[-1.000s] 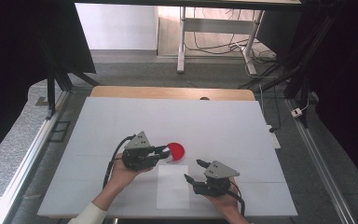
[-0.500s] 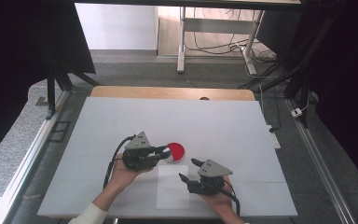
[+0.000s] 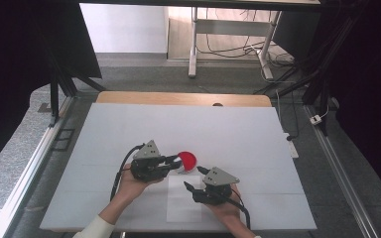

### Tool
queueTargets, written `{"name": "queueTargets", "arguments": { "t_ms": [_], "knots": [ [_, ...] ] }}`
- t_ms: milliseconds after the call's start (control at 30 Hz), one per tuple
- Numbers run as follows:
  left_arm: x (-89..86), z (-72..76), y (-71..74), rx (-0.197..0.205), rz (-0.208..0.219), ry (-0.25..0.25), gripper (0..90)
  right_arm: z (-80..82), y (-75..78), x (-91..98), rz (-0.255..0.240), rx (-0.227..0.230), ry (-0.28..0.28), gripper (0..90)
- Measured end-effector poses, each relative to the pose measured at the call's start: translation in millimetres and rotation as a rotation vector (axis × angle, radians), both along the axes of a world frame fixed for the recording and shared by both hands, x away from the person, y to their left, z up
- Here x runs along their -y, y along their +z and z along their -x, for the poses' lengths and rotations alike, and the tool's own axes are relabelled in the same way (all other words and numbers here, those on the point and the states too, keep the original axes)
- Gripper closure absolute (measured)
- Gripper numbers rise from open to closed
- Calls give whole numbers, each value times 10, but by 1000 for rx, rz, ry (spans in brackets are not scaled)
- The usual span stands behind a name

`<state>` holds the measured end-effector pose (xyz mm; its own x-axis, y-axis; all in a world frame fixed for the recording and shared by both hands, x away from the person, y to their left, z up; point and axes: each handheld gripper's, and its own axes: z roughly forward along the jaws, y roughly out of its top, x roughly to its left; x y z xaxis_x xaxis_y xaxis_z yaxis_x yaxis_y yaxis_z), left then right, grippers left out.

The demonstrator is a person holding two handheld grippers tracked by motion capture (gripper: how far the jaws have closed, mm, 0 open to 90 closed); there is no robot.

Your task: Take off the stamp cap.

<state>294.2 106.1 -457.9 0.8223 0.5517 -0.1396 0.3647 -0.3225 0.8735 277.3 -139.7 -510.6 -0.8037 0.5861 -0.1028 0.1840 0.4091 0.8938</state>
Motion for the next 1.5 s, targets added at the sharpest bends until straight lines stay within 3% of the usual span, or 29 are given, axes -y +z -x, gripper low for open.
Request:
{"name": "queueTargets", "arguments": {
  "t_ms": [933, 1500],
  "knots": [
    [64, 7, -49, 0, -5, -5, 754, -58, -6, -233, -4, -18, -17, 371],
    [47, 3, -58, -5, 19, 0, 756, -90, -8, -316, 1, -15, -19, 486]
  ]
}}
